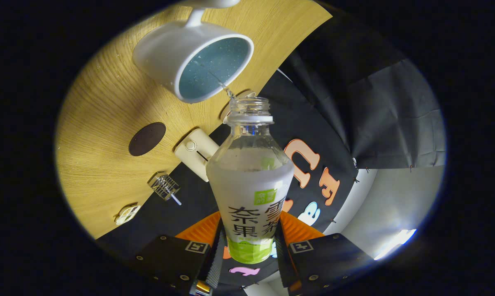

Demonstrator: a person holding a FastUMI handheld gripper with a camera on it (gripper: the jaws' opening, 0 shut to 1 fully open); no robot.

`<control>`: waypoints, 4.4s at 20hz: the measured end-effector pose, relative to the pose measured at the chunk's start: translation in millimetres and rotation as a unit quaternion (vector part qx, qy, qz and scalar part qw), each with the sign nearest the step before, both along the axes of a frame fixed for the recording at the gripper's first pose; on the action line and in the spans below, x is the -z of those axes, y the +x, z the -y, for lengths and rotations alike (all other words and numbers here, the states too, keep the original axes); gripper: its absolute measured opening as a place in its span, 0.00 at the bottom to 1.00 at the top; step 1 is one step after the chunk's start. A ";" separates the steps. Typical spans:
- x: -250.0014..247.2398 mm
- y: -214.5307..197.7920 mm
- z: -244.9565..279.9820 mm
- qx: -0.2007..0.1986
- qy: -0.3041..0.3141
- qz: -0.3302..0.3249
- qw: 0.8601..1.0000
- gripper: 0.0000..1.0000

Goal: Take the bottle from table, then pour the juice into the cup, finally place the bottle on the coaster

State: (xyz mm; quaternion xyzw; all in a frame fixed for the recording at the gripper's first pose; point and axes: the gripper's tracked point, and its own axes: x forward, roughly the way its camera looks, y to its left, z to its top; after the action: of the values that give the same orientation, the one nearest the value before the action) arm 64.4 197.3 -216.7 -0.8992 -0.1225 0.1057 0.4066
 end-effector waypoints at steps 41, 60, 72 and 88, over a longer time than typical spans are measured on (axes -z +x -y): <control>139.0 98.7 31.9 0.293 0.773 -0.328 0.457 0.59; 143.1 83.3 47.9 0.300 0.792 -0.322 0.424 0.86; -19.8 12.0 87.1 0.211 0.846 -0.287 0.396 0.95; -229.2 -104.4 105.7 0.068 0.880 -0.252 0.396 0.95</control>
State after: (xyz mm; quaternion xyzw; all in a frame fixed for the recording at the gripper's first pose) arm -40.0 91.6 12.5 0.0203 0.0220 0.1332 0.9906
